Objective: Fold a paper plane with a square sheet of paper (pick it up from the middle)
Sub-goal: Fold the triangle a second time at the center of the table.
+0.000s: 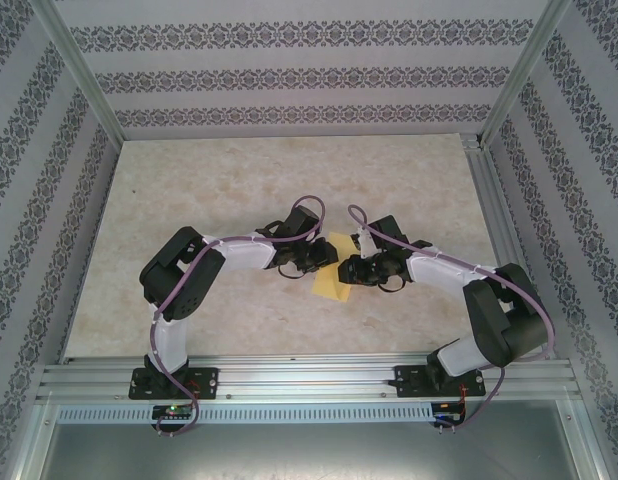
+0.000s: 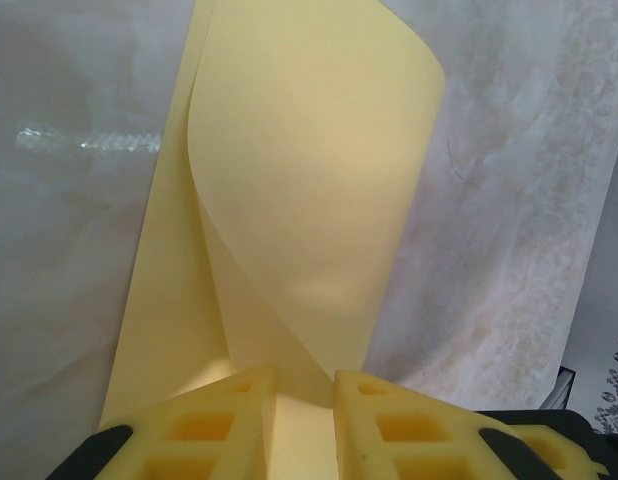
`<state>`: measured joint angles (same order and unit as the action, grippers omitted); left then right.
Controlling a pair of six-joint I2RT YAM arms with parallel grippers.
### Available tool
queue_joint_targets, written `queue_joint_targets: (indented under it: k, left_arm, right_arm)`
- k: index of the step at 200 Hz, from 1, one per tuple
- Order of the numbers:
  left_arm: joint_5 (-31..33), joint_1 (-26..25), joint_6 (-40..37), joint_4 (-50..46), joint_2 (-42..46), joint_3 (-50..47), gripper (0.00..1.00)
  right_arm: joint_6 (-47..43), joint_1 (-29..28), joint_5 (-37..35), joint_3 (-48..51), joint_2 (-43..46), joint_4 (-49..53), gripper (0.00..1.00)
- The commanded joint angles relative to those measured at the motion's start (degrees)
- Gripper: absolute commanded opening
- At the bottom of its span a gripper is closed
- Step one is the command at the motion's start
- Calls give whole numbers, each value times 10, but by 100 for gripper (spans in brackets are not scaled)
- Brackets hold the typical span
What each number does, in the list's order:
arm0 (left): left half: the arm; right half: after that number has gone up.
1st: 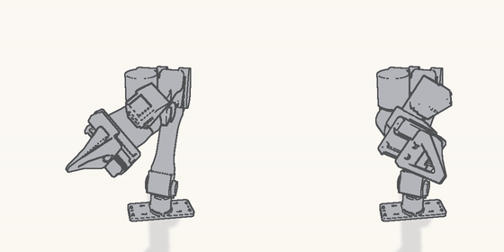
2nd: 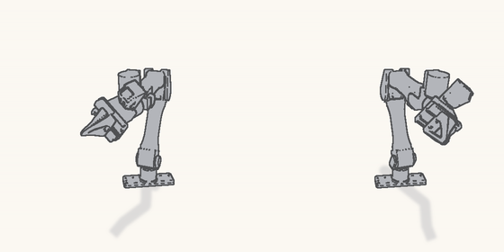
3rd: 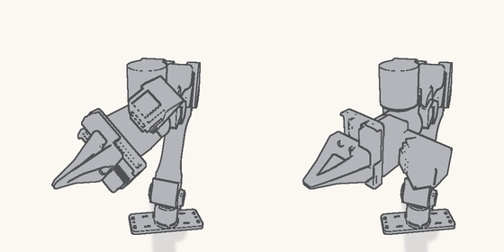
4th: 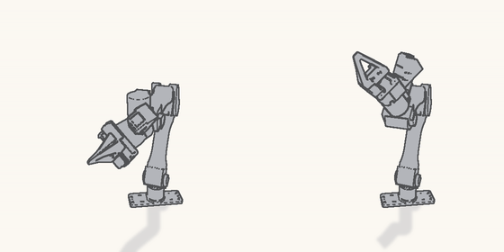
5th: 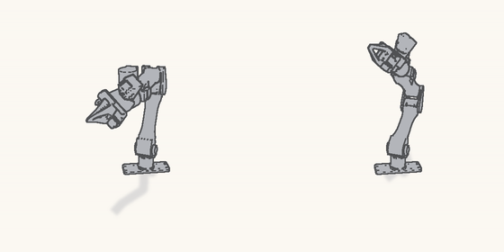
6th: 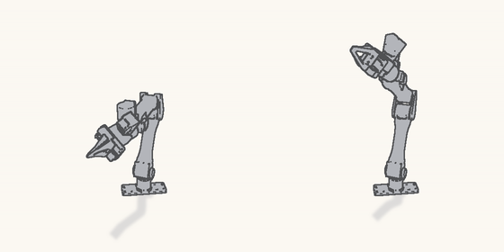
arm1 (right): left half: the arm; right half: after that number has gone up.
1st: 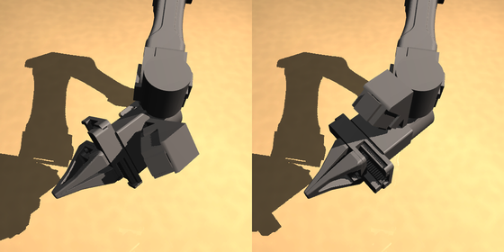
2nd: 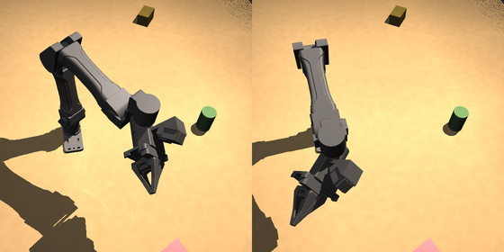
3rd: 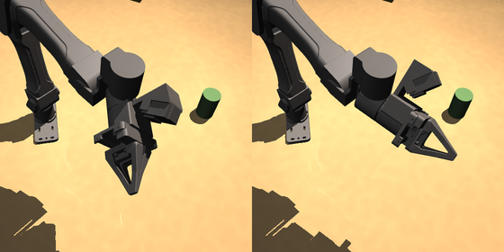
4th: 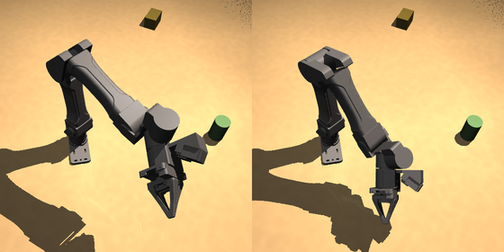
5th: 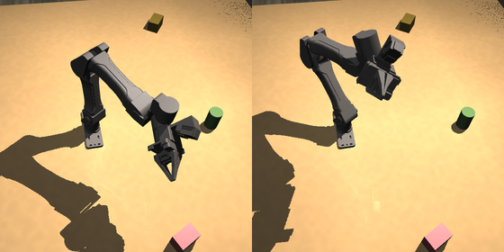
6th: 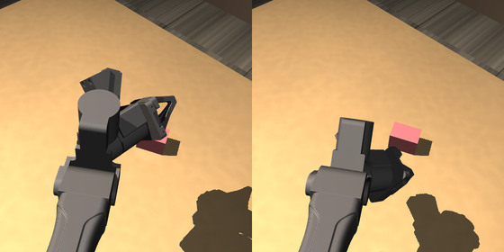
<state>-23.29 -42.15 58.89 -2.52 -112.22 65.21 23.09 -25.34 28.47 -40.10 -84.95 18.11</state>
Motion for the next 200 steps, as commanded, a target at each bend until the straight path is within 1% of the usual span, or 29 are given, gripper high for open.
queue_joint_targets:
  k: [1,21,25,32,36,63,73,118,157,200]
  left_arm:
    - [0,-7,4,17,-9,-1,24]
    - [0,-7,3,17,-9,-1,24]
    - [-1,-7,3,17,-9,-1,24]
    - [-1,-7,3,17,-9,-1,24]
    - [-1,-7,3,17,-10,-1,24]
    - [-2,-7,1,15,-8,-3,24]
    - [-2,-7,0,14,-6,-3,24]
    - [3,-7,-9,6,8,-1,27]
    - [18,-7,-26,-20,27,0,31]
    - [45,-7,-35,-33,52,-15,32]
  right_arm:
    - [16,6,12,9,23,-21,31]
    - [15,7,12,18,26,-28,25]
    - [14,7,9,19,24,-28,22]
    - [13,8,7,18,20,-28,13]
    - [13,8,5,16,17,-28,12]
    - [8,8,1,8,8,-27,8]
    - [4,9,1,5,6,-23,5]
    - [-41,15,-3,-33,-27,17,3]
    - [-69,19,-9,-70,-65,48,5]
    - [-90,22,-20,-96,-91,71,6]
